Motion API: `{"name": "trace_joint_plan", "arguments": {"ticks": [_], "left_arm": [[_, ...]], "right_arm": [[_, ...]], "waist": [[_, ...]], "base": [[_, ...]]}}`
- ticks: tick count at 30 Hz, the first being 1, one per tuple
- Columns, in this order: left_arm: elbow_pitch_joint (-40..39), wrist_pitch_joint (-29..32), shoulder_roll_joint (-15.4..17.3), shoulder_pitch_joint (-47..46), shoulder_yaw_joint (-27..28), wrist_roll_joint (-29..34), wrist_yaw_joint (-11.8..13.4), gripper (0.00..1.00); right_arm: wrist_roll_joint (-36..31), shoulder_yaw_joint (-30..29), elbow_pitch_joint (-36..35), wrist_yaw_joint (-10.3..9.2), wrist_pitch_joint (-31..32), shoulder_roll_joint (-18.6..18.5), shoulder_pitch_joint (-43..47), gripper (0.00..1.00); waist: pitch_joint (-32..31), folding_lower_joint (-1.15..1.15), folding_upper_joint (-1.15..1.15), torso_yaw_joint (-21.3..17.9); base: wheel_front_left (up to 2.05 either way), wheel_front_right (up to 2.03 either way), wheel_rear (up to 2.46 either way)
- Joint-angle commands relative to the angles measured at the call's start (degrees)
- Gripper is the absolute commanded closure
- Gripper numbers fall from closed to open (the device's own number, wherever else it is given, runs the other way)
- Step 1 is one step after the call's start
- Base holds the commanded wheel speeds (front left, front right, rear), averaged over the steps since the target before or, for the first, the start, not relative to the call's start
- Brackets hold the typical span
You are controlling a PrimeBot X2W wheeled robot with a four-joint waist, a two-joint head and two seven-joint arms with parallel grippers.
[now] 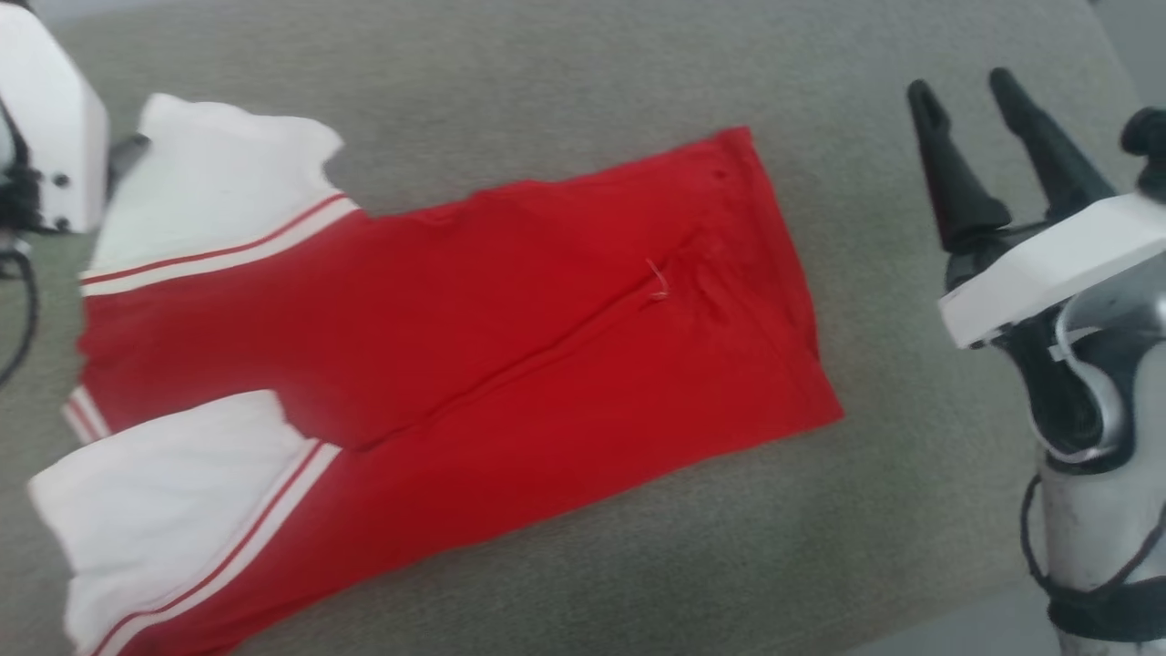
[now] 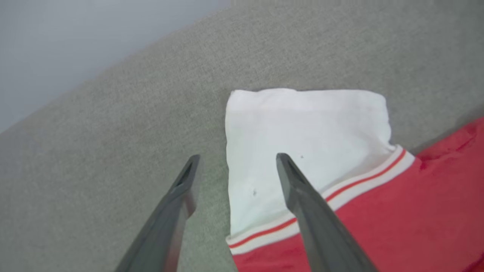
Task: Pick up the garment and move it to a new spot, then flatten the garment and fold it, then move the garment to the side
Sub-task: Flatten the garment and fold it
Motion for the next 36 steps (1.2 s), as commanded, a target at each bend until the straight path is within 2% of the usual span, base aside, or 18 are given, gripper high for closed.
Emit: {"name": "trace_joint_plan", "arguments": {"ticks": [1,9,17,18,19,20,23,28,36], "left_arm": [[2.2,-0.7,-0.2,-1.5,0.0,0.8,-1.1,0.0],[14.1,-1.5,-3.2,-6.6,-0.2,2.1,-4.8,0.0],[23.8,4.7,-6.2,-6.7,-2.0,1.0,-5.3,0.0],[24.9,5.2,-6.8,-6.4,-1.8,0.3,-4.6,0.23],[25.7,6.4,-7.7,-6.0,-1.8,-0.4,-4.5,0.66],[26.3,7.0,-8.5,-5.4,-1.9,-0.8,-4.4,1.0],[28.0,8.3,-10.3,-4.5,-1.9,-1.8,-3.6,1.0],[27.9,6.7,-12.8,-7.0,-2.1,-1.1,-4.8,1.0],[28.3,4.7,-16.1,-10.9,-2.0,-0.6,-6.0,1.0]], "right_arm": [[0.3,0.5,0.3,0.02,-1.0,0.4,0.1,0.0],[0.2,1.6,1.4,0.02,-2.3,1.7,0.6,0.0],[0.6,3.4,2.2,0.02,1.6,2.1,-0.4,0.0],[1.2,3.8,2.2,0.02,2.5,2.1,-0.7,0.0],[1.4,3.8,2.4,0.03,3.3,2.1,-0.9,0.0],[1.2,4.0,2.8,0.02,4.5,1.7,-1.1,0.0],[1.5,5.0,3.8,0.02,7.3,1.2,-2.3,0.0],[2.1,7.8,6.5,0.03,13.4,-0.2,-6.3,0.0],[0.8,11.0,15.9,0.02,22.4,-2.8,-15.1,0.0]], "waist": [[2.6,0.0,0.0,-2.7],[5.6,0.0,0.0,-5.0],[7.7,0.0,0.0,-5.5],[7.9,0.0,0.0,-5.4],[8.1,0.0,0.0,-5.3],[8.3,0.0,0.0,-5.1],[8.6,0.0,0.0,-4.3],[9.3,0.0,0.0,-2.4],[10.5,0.0,0.0,1.0]], "base": [[0.0,0.0,0.0],[0.0,0.0,0.0],[0.0,0.0,0.0],[0.0,0.0,0.0],[0.0,0.0,0.0],[0.0,0.0,0.0],[0.0,0.0,0.0],[0.0,0.0,0.0],[0.0,0.0,0.0]]}}
